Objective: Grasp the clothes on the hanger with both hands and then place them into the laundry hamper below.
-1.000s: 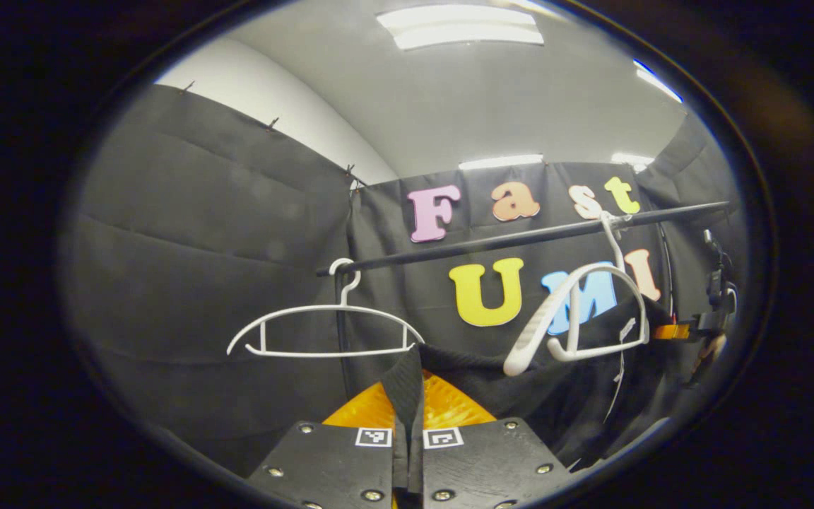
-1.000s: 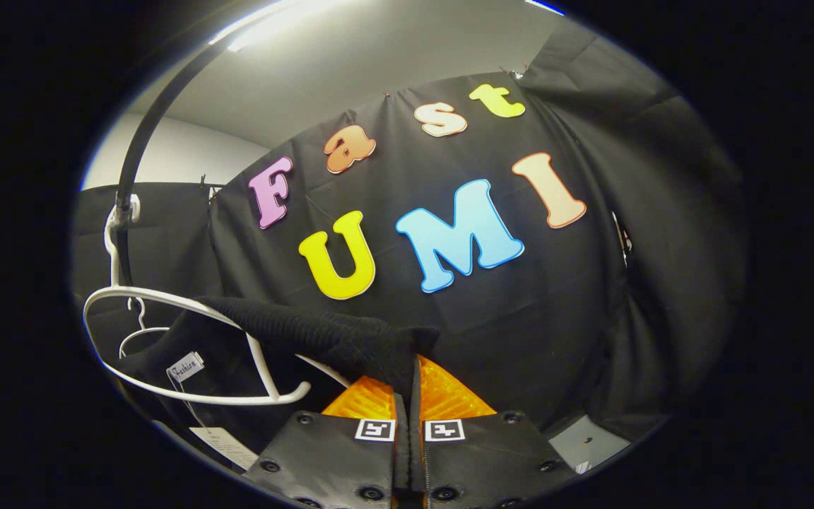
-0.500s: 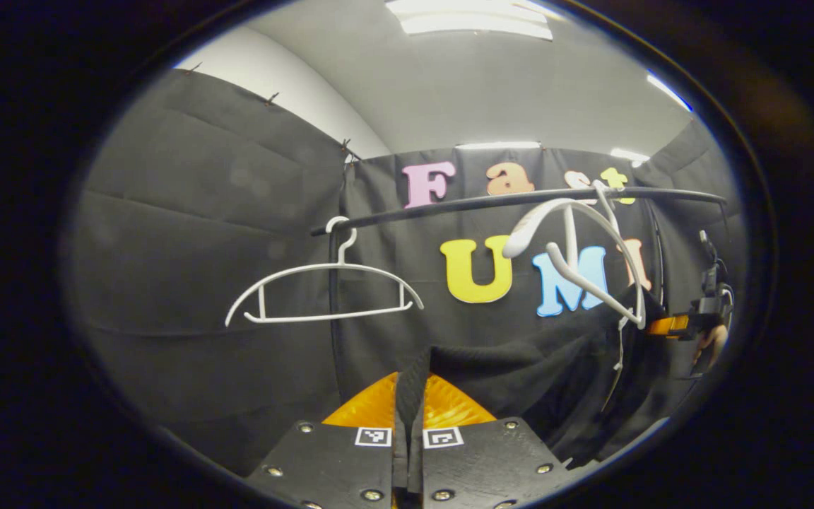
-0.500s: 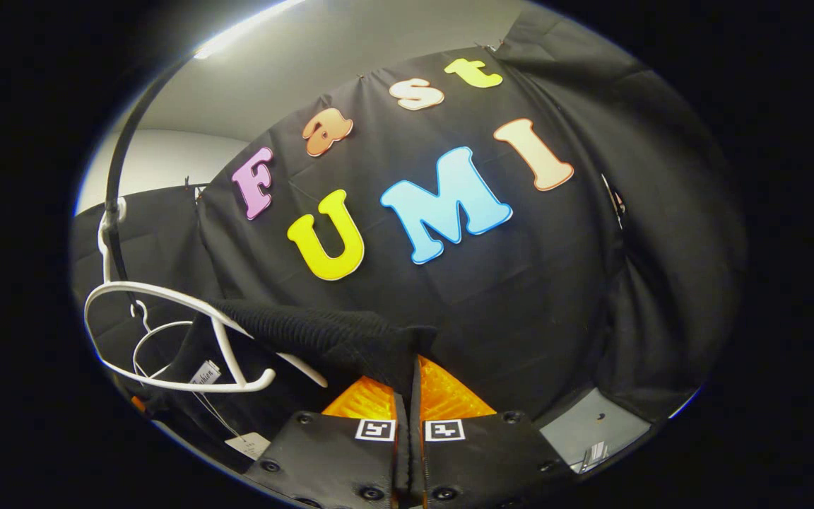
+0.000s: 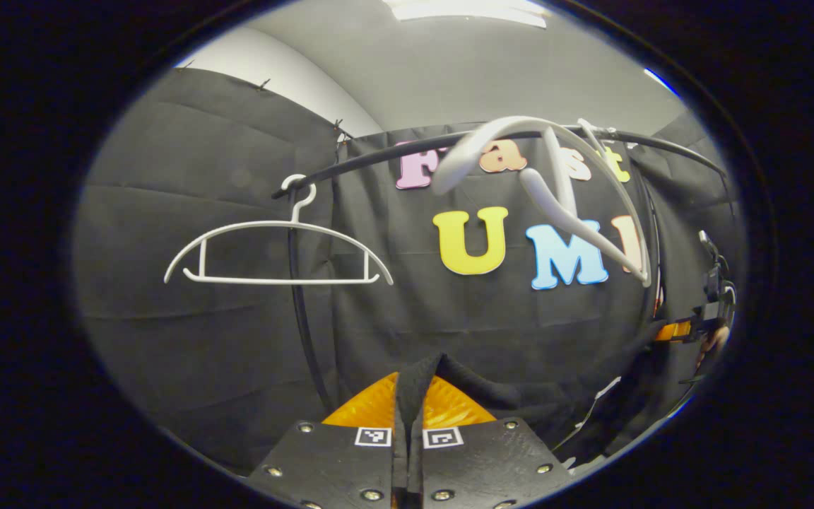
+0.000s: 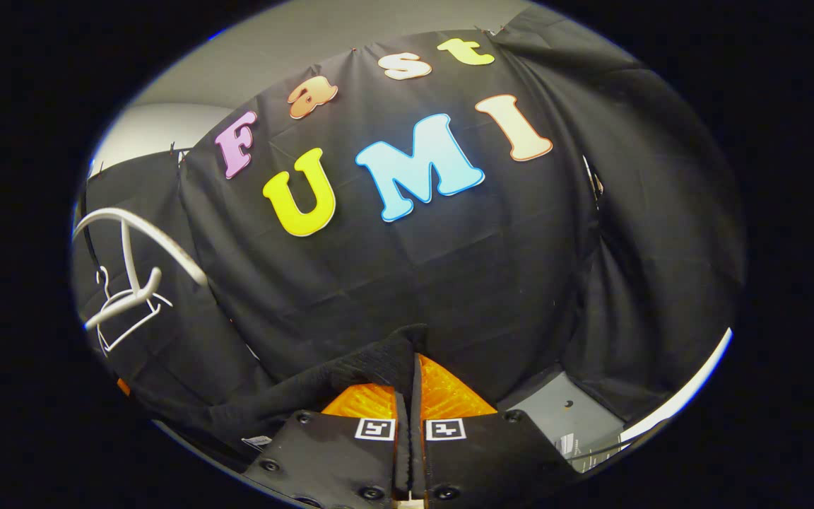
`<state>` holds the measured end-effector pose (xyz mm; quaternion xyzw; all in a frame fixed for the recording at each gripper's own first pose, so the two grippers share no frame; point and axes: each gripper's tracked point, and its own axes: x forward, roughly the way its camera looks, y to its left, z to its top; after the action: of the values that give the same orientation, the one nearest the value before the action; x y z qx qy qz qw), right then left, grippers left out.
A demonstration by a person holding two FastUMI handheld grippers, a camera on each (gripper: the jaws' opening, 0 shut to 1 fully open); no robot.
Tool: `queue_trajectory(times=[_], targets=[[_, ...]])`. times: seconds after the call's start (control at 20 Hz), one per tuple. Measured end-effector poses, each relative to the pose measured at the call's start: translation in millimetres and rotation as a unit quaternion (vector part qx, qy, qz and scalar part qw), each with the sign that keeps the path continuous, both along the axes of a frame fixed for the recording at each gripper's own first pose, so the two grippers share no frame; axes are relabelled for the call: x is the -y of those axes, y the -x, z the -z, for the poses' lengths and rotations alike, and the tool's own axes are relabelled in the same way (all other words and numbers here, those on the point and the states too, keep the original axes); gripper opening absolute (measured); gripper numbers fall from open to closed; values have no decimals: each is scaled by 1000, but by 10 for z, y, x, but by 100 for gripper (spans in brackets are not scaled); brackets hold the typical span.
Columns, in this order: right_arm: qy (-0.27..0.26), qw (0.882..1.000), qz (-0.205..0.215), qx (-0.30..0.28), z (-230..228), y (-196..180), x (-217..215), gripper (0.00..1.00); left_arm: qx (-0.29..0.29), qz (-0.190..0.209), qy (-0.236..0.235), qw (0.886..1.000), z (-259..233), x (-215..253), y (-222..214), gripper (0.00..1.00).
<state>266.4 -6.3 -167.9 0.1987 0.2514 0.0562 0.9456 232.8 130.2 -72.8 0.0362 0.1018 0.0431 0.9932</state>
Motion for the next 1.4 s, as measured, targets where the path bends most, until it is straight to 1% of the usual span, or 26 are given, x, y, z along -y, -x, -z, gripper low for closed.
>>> queue_trajectory(times=[0.2,0.45,0.7,0.85,1.05,1.1,1.2,1.3,1.35,1.4], targets=[[23,999,-28,1,35,232,-100,2,-12,7,1,1000,25,29,30,1],[43,996,-76,18,-84,587,-382,2,-21,25,22,999,45,125,45,1],[44,991,-120,28,-237,944,-691,2,-26,57,38,997,58,226,35,1],[38,989,-143,28,-301,1157,-885,2,-28,76,49,995,-41,324,75,1],[37,982,-180,32,-361,1499,-1147,2,-25,105,68,992,-148,592,195,1],[34,981,-188,31,-364,1574,-1206,0,-28,111,74,991,-135,650,227,2],[30,979,-199,25,-313,1741,-1283,2,-36,122,85,988,-60,756,275,2],[25,978,-204,13,-205,1822,-1334,0,-50,131,88,986,88,839,304,2],[22,978,-207,6,-127,1879,-1364,2,-59,134,90,985,169,856,342,2],[21,978,-209,-2,-46,1939,-1380,0,-68,137,95,984,273,891,373,2]])
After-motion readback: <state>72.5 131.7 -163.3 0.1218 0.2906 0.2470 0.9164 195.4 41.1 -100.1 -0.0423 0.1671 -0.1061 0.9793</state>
